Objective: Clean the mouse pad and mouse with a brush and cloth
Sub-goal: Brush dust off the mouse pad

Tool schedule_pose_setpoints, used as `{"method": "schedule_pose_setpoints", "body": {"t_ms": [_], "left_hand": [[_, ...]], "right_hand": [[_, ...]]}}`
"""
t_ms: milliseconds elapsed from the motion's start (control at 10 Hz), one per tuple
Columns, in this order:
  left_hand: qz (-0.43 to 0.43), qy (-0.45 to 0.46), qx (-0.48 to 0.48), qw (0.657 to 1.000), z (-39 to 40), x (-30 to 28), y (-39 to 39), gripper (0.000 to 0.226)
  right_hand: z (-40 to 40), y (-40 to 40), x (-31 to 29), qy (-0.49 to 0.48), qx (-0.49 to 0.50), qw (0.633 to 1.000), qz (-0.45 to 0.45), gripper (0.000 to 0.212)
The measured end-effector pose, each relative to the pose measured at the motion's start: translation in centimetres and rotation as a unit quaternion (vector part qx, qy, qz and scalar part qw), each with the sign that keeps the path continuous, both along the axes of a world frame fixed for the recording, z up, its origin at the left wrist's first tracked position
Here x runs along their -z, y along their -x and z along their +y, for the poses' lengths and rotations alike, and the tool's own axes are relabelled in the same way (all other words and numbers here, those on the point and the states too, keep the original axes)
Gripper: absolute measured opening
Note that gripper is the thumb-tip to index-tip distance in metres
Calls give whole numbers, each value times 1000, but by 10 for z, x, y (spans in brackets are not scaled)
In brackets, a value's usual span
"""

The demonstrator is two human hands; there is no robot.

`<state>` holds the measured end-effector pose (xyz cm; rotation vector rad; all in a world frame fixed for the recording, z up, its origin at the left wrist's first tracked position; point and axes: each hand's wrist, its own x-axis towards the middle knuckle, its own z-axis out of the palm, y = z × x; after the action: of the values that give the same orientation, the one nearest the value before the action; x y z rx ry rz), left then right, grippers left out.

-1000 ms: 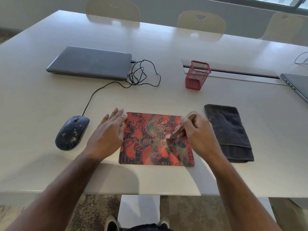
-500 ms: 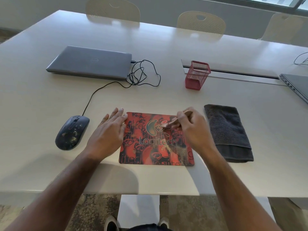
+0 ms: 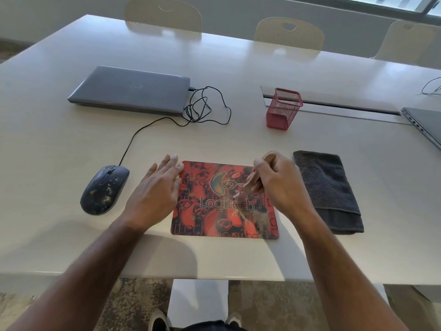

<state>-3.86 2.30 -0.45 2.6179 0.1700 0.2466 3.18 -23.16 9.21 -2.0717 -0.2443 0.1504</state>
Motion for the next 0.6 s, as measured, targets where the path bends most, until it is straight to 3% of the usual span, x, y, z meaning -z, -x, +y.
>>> {"method": "schedule_pose_setpoints", "body": {"t_ms": [200,400,600], "left_hand": [[-3,3,-3,1000,0,0,1,48],[-2,2,-1,1000,1,0,1,48],[1,3,-2,1000,0,-1,1,49]], "right_hand": [[-2,1,7,48,69,995,-54,17],[-3,9,3,40,-17,999,-16,21],[3,12,11,7,-30,999,-24,12]]}}
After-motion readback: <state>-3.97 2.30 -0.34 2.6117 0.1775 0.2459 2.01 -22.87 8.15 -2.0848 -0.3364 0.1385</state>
